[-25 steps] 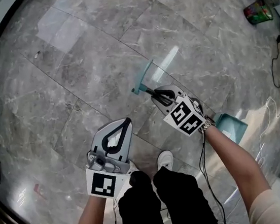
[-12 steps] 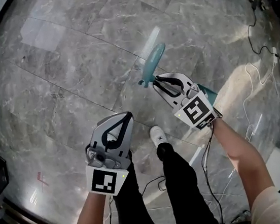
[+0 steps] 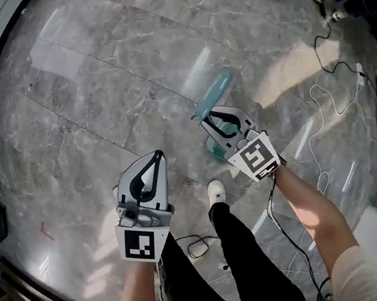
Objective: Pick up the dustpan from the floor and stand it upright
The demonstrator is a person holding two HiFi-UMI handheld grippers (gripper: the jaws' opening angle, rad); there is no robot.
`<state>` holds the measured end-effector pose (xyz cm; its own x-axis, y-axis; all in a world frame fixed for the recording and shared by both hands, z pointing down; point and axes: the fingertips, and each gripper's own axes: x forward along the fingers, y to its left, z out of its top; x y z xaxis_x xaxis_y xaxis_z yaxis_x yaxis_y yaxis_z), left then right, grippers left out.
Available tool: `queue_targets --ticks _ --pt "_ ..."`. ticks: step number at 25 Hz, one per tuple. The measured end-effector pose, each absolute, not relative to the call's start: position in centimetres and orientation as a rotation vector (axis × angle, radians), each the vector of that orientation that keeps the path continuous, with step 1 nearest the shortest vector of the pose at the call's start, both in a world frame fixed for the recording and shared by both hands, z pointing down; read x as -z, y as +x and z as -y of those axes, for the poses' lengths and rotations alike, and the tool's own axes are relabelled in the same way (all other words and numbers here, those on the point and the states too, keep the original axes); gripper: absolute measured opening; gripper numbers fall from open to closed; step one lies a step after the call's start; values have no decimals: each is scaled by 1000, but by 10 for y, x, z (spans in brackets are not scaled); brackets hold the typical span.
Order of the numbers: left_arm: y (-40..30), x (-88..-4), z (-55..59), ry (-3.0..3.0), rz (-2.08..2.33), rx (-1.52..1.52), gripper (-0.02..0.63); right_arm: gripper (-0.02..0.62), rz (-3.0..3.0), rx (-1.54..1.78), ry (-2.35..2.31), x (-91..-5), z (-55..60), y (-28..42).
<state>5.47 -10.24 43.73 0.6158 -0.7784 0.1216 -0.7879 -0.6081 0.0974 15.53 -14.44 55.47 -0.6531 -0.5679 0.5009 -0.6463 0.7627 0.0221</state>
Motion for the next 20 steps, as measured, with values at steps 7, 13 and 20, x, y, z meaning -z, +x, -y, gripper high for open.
queue_targets --ticks 7,13,20 --pt "130 -416 52 2800 1169 -200 11 89 2479 -217 1015 -534 110 212" --pt "149 -418 26 2781 1137 -214 11 91 2474 -239 1092 -532 95 236" --pt "159 -419 12 2748 1145 -205 11 91 2464 -283 1112 -532 85 249"
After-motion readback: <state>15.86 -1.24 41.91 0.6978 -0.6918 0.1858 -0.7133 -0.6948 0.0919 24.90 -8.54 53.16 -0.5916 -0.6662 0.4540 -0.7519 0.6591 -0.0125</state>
